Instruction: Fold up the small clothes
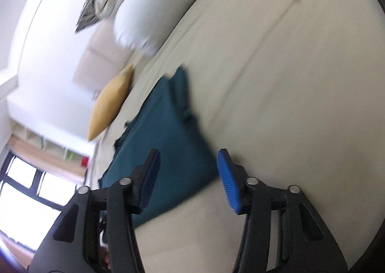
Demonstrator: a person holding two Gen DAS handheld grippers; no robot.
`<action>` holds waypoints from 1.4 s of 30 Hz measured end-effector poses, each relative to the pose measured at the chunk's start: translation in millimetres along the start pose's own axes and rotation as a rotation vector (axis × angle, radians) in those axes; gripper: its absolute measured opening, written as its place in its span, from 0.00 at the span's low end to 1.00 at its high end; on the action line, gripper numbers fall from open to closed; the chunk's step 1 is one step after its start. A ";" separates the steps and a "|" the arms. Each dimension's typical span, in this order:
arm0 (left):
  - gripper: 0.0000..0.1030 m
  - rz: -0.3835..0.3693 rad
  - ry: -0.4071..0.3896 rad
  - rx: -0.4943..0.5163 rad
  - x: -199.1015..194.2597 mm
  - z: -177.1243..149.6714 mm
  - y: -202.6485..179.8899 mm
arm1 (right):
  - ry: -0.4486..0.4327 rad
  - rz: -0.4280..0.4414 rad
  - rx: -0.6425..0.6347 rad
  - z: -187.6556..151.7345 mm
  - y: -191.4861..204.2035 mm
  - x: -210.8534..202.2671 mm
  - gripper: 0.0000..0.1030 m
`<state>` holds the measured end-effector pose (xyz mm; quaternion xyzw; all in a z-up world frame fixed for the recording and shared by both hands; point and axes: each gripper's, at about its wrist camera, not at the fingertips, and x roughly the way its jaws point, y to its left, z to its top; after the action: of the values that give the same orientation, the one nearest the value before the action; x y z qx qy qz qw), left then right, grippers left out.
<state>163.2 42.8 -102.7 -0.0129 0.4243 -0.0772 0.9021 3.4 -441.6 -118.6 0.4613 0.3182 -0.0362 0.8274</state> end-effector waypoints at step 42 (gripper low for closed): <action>0.79 -0.260 0.036 -0.452 -33.1 -12.0 121.6 | 0.213 0.113 -0.322 -45.6 96.8 34.8 0.56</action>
<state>148.8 168.4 -95.8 -0.2670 0.4417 -0.0958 0.8511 42.8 -342.3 -83.4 0.3411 0.3791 0.1106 0.8531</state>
